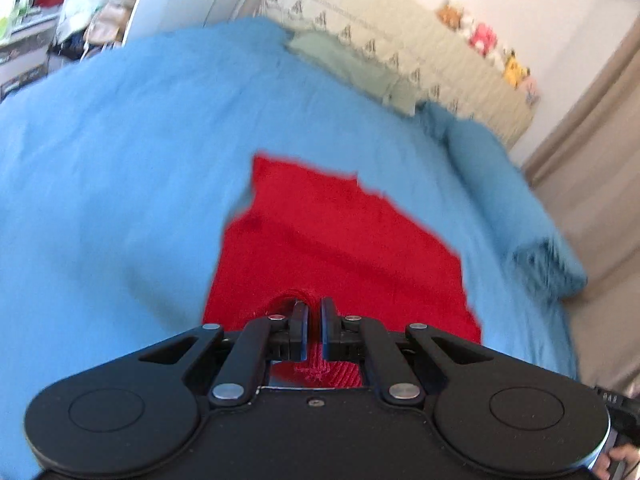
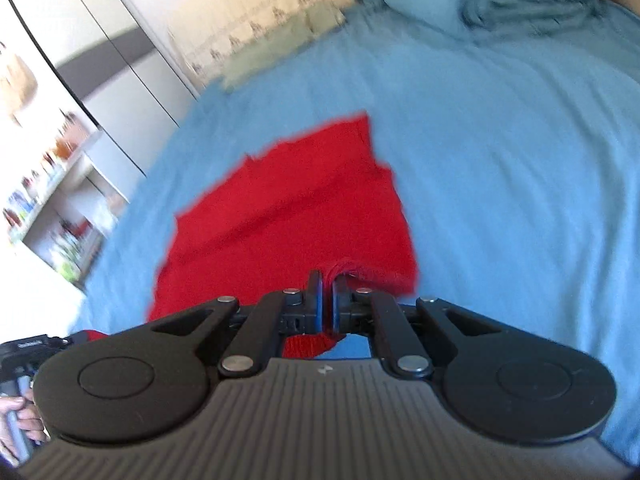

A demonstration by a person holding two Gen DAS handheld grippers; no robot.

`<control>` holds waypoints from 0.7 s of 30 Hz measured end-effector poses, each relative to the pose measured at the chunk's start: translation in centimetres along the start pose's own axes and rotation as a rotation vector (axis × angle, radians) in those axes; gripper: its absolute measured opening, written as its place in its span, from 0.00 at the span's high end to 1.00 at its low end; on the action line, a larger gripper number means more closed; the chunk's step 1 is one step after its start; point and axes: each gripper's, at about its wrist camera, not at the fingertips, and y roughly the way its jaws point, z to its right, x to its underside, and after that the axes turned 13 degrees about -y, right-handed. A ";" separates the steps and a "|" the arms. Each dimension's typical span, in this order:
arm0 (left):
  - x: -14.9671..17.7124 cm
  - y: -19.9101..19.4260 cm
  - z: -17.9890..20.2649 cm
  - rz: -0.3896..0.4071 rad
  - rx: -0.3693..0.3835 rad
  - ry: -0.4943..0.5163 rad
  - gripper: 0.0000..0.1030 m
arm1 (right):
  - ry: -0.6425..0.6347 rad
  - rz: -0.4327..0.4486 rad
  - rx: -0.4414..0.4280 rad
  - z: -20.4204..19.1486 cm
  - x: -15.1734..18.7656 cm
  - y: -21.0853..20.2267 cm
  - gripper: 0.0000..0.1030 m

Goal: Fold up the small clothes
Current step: 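Lift the hem with both grippers and carry it toward the collar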

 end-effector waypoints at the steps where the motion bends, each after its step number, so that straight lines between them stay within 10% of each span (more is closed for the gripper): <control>1: -1.6 0.9 0.8 0.019 0.012 -0.008 0.94 | 0.000 0.019 -0.007 -0.1 -1.5 0.6 0.81; 12: -15.3 18.1 4.6 0.106 -0.009 -0.108 0.95 | 0.048 0.103 0.017 2.3 -18.4 16.9 0.81; 21: -16.0 27.3 1.3 0.074 -0.074 -0.188 0.95 | 0.030 0.013 0.081 5.0 -18.7 30.5 0.81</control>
